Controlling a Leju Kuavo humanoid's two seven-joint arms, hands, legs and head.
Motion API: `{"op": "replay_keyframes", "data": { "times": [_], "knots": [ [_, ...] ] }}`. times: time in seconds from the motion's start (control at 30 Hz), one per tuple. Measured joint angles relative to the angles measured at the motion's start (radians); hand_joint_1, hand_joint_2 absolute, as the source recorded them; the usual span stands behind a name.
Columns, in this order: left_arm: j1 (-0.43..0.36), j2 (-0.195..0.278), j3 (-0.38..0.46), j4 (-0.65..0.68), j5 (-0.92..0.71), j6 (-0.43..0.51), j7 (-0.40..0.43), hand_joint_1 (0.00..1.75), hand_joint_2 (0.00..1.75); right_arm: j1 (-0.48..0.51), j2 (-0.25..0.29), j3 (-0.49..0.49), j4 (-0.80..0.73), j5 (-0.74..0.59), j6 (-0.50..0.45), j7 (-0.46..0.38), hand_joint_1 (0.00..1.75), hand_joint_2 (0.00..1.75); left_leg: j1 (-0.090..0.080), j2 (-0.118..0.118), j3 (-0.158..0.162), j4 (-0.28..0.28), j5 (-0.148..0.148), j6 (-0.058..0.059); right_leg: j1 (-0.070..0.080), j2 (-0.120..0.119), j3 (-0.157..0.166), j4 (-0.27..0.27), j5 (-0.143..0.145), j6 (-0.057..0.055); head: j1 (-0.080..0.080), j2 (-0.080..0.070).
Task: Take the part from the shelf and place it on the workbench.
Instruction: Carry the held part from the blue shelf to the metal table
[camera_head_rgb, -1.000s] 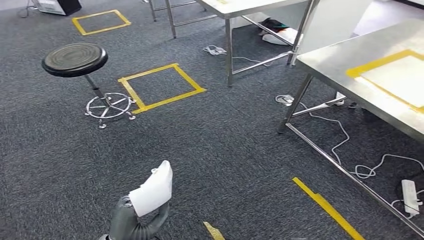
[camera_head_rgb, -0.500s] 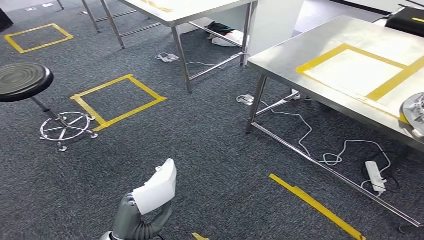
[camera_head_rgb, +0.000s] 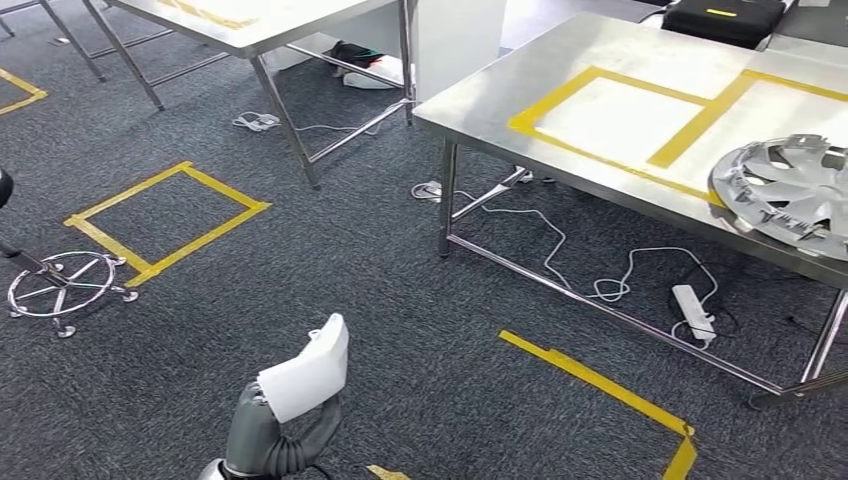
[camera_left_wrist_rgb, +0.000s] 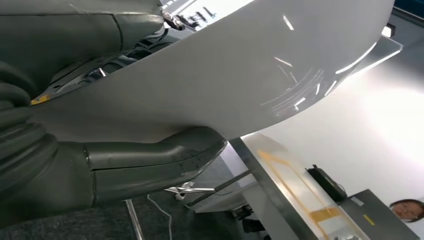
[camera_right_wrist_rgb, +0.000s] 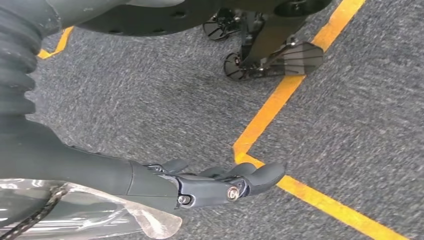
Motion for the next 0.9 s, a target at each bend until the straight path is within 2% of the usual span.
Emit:
{"op": "replay_keyframes", "data": {
  "times": [0.03,0.1,0.13,0.17,0.2,0.23,0.27,0.3,0.37,0.4,0.43,0.5,0.53,0.57,0.6,0.63,0.67,0.7,0.73,0.77,0.8,0.83,0.9],
  "knots": [
    [0.0,-0.001,0.002,-0.002,0.0,0.0,0.0,1.75,1.75,0.001,0.0,0.0,0.0,0.0,0.0,0.0,0.0,1.75,0.002,-0.01,0.001,0.006,-0.008,-0.006,-0.002,0.01,0.001,-0.003,0.002,-0.006,-0.002,0.0],
    [0.003,-0.001,0.005,-0.006,0.0,0.0,0.0,1.75,1.75,-0.002,0.001,0.0,0.0,0.001,-0.001,0.001,0.0,1.75,0.006,-0.055,-0.022,0.071,-0.053,-0.016,-0.008,0.033,0.004,-0.008,0.007,-0.017,-0.007,0.0],
    [0.006,-0.001,0.007,-0.006,0.001,0.0,0.0,1.75,1.75,-0.004,0.001,0.0,0.0,0.001,-0.002,0.001,0.0,1.75,0.007,-0.081,-0.05,0.133,-0.085,-0.018,-0.009,0.045,0.003,-0.008,0.008,-0.02,-0.009,0.0],
    [0.01,-0.001,0.01,-0.007,0.002,0.0,0.0,1.75,1.75,-0.005,0.001,0.0,0.0,0.001,-0.002,0.001,0.0,1.75,0.008,-0.095,-0.082,0.201,-0.114,-0.019,-0.008,0.059,0.002,-0.008,0.009,-0.022,-0.01,0.0],
    [0.013,-0.001,0.012,-0.007,0.003,0.0,0.0,1.75,1.75,-0.005,0.001,0.0,0.0,0.001,-0.002,0.001,0.0,1.75,0.008,-0.102,-0.109,0.253,-0.13,-0.019,-0.007,0.072,0.001,-0.008,0.01,-0.023,-0.01,0.0],
    [0.014,0.0,0.013,-0.007,0.003,0.0,0.0,1.75,1.75,-0.003,0.001,0.0,0.0,0.001,-0.002,0.001,0.0,1.75,0.008,-0.106,-0.122,0.275,-0.126,-0.017,-0.006,0.086,0.001,-0.008,0.011,-0.024,-0.01,0.0],
    [0.015,0.0,0.014,-0.007,0.003,0.0,0.0,1.75,1.75,-0.002,0.001,0.0,0.0,0.001,-0.002,0.002,0.0,1.75,0.008,-0.109,-0.118,0.257,-0.101,-0.014,-0.005,0.1,0.002,-0.008,0.012,-0.023,-0.01,0.0],
    [0.015,0.0,0.014,-0.007,0.003,0.0,0.0,1.75,1.75,-0.001,0.001,0.0,0.0,0.001,-0.002,0.002,0.0,1.75,0.008,-0.117,-0.098,0.206,-0.063,-0.01,-0.004,0.113,0.002,-0.008,0.013,-0.022,-0.01,0.0],
    [0.015,-0.001,0.015,-0.007,0.003,0.0,0.0,1.75,1.75,-0.001,0.002,0.0,0.0,0.001,-0.002,0.002,0.0,1.75,0.009,-0.16,-0.046,0.073,0.003,0.001,-0.004,0.138,0.0,-0.006,0.017,-0.018,-0.009,0.0],
    [0.016,-0.001,0.016,-0.007,0.003,0.0,0.0,1.75,1.75,-0.002,0.003,0.0,0.0,0.001,-0.002,0.002,0.0,1.75,0.009,-0.178,-0.029,0.029,0.018,0.004,-0.004,0.149,-0.003,-0.005,0.019,-0.014,-0.009,0.0],
    [0.016,-0.001,0.016,-0.008,0.003,0.0,0.0,1.75,1.75,-0.002,0.003,0.0,0.0,0.001,-0.002,0.002,0.0,1.75,0.008,-0.189,-0.022,0.007,0.021,0.005,-0.005,0.159,-0.007,-0.005,0.023,-0.008,-0.009,0.0],
    [0.016,-0.002,0.017,-0.009,0.003,0.0,0.0,1.75,1.75,0.0,0.003,0.0,0.0,0.001,-0.002,0.002,0.0,1.75,0.007,-0.175,-0.021,-0.002,0.026,0.01,-0.009,0.178,-0.017,-0.008,0.029,0.005,-0.009,0.0],
    [0.015,-0.002,0.017,-0.01,0.003,0.0,0.0,1.75,1.75,0.003,0.003,0.0,0.0,0.001,-0.003,0.002,0.0,1.75,0.008,-0.163,-0.02,-0.008,0.031,0.015,-0.009,0.173,-0.024,-0.005,0.027,0.01,-0.008,0.0],
    [0.015,-0.004,0.018,-0.011,0.003,0.0,0.0,1.75,1.75,0.004,0.003,0.0,0.0,0.001,-0.005,0.005,0.0,1.75,0.01,-0.15,-0.018,-0.014,0.037,0.021,-0.008,0.155,-0.035,0.011,0.015,0.016,-0.005,0.0],
    [0.017,-0.006,0.021,-0.012,0.002,0.0,0.0,1.75,1.75,0.003,0.003,0.0,0.0,0.002,-0.008,0.008,0.0,1.75,0.013,-0.135,-0.018,-0.02,0.041,0.025,-0.007,0.128,-0.054,0.047,-0.009,0.02,-0.003,0.0],
    [0.021,-0.007,0.024,-0.012,0.001,0.0,0.0,1.75,1.75,0.001,0.004,0.0,0.0,0.003,-0.013,0.012,0.0,1.75,0.011,-0.121,-0.018,-0.021,0.043,0.027,-0.006,0.096,-0.079,0.101,-0.04,0.024,0.0,0.0],
    [0.028,-0.008,0.032,-0.013,0.001,0.0,0.0,1.75,1.75,-0.001,0.004,0.0,0.0,0.005,-0.018,0.014,0.0,1.75,0.011,-0.106,-0.02,-0.021,0.043,0.029,-0.007,0.075,-0.107,0.165,-0.073,0.028,0.002,0.0],
    [0.035,-0.009,0.044,-0.016,0.0,-0.001,0.0,1.75,1.75,-0.002,0.005,0.0,0.0,0.008,-0.022,0.015,0.0,1.75,0.011,-0.089,-0.021,-0.021,0.043,0.028,-0.01,0.064,-0.132,0.222,-0.096,0.032,0.002,0.0],
    [0.042,-0.01,0.057,-0.021,-0.001,-0.003,0.0,1.75,1.75,-0.001,0.005,0.0,0.0,0.009,-0.025,0.014,0.0,1.75,0.011,-0.074,-0.021,-0.021,0.043,0.027,-0.012,0.056,-0.142,0.252,-0.102,0.035,0.002,0.0],
    [0.046,-0.013,0.075,-0.026,-0.002,-0.007,0.0,1.75,1.75,0.001,0.005,0.0,0.0,0.01,-0.028,0.014,0.0,1.75,0.011,-0.061,-0.021,-0.02,0.041,0.026,-0.014,0.05,-0.134,0.245,-0.091,0.038,0.002,0.0],
    [0.05,-0.017,0.094,-0.033,-0.003,-0.013,0.0,1.75,1.75,0.002,0.005,0.0,0.0,0.011,-0.032,0.014,0.0,1.75,0.012,-0.049,-0.019,-0.02,0.04,0.023,-0.017,0.042,-0.105,0.2,-0.064,0.039,0.002,0.0],
    [0.054,-0.023,0.114,-0.039,-0.005,-0.019,0.0,1.75,1.75,0.002,0.005,0.0,0.0,0.011,-0.037,0.015,0.0,1.75,0.013,-0.038,-0.016,-0.02,0.038,0.02,-0.018,0.026,-0.063,0.131,-0.034,0.04,0.002,0.0],
    [0.064,-0.039,0.162,-0.055,-0.01,-0.032,0.0,1.75,1.75,-0.002,0.011,0.0,-0.001,0.013,-0.047,0.013,0.0,1.75,0.008,-0.019,-0.012,-0.018,0.031,0.008,-0.014,-0.011,0.008,0.017,-0.004,0.032,0.002,0.0]
  ]
}}
